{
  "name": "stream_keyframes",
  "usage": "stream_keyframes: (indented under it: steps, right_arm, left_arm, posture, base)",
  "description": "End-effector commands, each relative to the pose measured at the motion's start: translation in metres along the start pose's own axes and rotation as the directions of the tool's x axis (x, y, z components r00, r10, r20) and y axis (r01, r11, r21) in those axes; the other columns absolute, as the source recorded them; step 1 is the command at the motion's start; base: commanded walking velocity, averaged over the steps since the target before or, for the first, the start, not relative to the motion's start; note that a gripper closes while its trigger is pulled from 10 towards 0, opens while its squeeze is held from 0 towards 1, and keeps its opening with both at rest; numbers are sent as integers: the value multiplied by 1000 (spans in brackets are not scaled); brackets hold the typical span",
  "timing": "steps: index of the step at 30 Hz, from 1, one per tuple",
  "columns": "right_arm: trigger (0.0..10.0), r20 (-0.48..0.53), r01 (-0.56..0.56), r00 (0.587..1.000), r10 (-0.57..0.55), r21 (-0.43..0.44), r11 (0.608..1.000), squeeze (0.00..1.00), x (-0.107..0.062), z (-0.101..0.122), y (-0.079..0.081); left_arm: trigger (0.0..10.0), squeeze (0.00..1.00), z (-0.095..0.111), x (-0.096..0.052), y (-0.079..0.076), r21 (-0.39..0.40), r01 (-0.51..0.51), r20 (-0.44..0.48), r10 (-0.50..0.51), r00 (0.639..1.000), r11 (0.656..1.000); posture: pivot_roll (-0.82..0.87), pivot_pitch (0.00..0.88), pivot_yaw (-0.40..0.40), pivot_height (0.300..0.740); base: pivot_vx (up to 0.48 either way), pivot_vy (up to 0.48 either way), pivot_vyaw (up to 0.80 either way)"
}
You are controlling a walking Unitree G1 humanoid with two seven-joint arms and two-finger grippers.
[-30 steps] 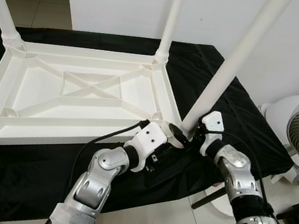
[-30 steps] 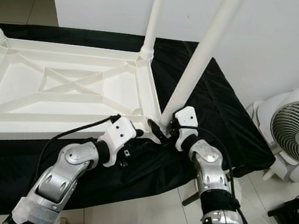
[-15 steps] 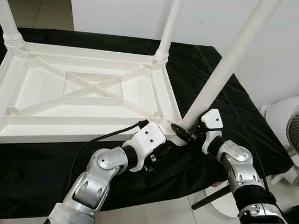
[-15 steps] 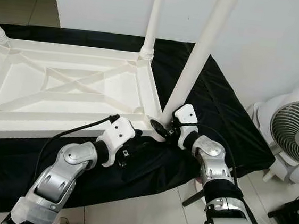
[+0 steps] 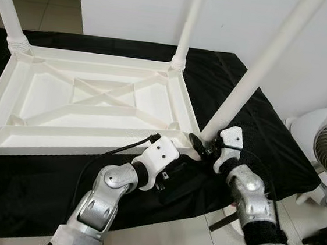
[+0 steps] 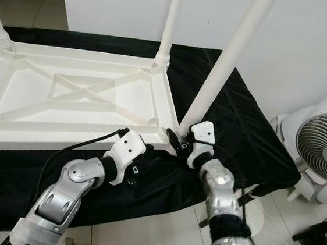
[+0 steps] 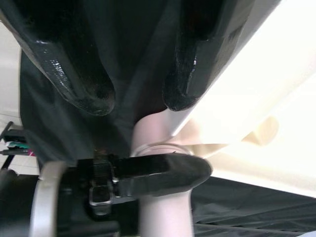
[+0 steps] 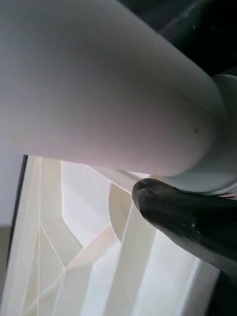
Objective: Building children table
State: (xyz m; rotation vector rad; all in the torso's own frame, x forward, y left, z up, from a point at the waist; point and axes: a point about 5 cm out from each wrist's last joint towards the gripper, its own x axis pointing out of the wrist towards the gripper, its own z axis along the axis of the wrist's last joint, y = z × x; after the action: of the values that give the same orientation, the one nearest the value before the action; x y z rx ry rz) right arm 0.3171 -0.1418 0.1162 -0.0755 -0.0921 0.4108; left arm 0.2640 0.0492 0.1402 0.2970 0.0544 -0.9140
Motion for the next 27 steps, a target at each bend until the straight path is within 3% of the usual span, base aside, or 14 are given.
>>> stream_keyframes:
  steps: [1, 7, 10, 11, 14, 18, 19, 20, 21, 22, 24, 25, 27]
  right_arm:
    - [0, -70, 61, 996, -58, 49, 997, 0, -6, -15, 5]
    - [0, -89, 226, 971, -221, 49, 973, 0, -8, -14, 15]
    - [0, -89, 226, 971, -221, 49, 973, 0, -8, -14, 15]
    - [0, -80, 277, 959, -273, 48, 960, 0, -10, -10, 20]
    - [0, -56, 280, 959, -277, 56, 958, 0, -12, -4, 30]
    - [0, -58, 285, 958, -281, 71, 956, 0, -13, -4, 29]
    - [7333, -56, 283, 959, -279, 68, 957, 0, -13, -3, 28]
    - [7333, -56, 283, 959, -279, 68, 957, 0, -13, -3, 28]
    - [10000, -50, 267, 963, -264, 78, 961, 59, -13, -2, 27]
    - [10000, -48, 252, 967, -249, 77, 965, 827, -12, -1, 27]
    - [10000, -48, 242, 970, -239, 76, 967, 827, -12, 0, 27]
    - [10000, -43, 239, 971, -237, 66, 969, 1000, -12, 2, 24]
    - [10000, -35, 240, 971, -238, 43, 970, 1000, -12, 3, 20]
  left_arm:
    - [10000, 0, -1, 0, 4, -1, -93, -8, 93, 996, 996]
    - [10000, 0, -2, -1, 5, 1, -95, -11, 95, 995, 996]
    - [10000, 0, -2, -1, 5, 1, -95, -11, 95, 995, 996]
    - [10000, 0, -2, -1, 4, 1, -92, -12, 92, 996, 996]
    - [10000, 0, -4, -1, 2, -2, -86, -15, 86, 996, 996]
    - [10000, 0, -4, -1, 1, -4, -87, -16, 87, 996, 996]
    - [10000, 0, -4, -1, 1, -5, -89, -16, 88, 996, 996]
    - [10000, 0, -4, -1, 1, -5, -89, -16, 88, 996, 996]
    - [10000, 0, -5, -1, 1, -5, -90, -16, 90, 996, 996]
    - [10000, 0, -5, -1, 1, -4, -90, -16, 90, 996, 996]
    - [10000, 0, -5, -1, 1, -3, -90, -16, 90, 996, 996]
    - [10000, 0, -4, -1, 1, -3, -88, -15, 88, 996, 996]
    - [10000, 0, -4, 0, 1, -2, -87, -14, 87, 996, 996]
  posture:
    - [88, 45, -104, 740]
    - [86, 43, -103, 740]
    - [86, 43, -103, 740]
    - [86, 42, -105, 740]
    - [88, 36, -109, 740]
    - [91, 32, -111, 740]
    - [90, 28, -111, 740]
    - [90, 28, -111, 740]
    - [89, 28, -109, 740]
    - [89, 27, -109, 740]
    - [89, 27, -109, 740]
    - [85, 26, -108, 740]
    - [85, 26, -109, 740]
  base:
    - [0, 0, 0]
    - [0, 0, 0]
    - [0, 0, 0]
    - [0, 0, 0]
    - [0, 0, 0]
    - [0, 0, 0]
    - [0, 0, 0]
    - [0, 0, 0]
    - [0, 0, 0]
    - [0, 0, 0]
    - [0, 0, 0]
    - [0, 0, 0]
    - [0, 0, 0]
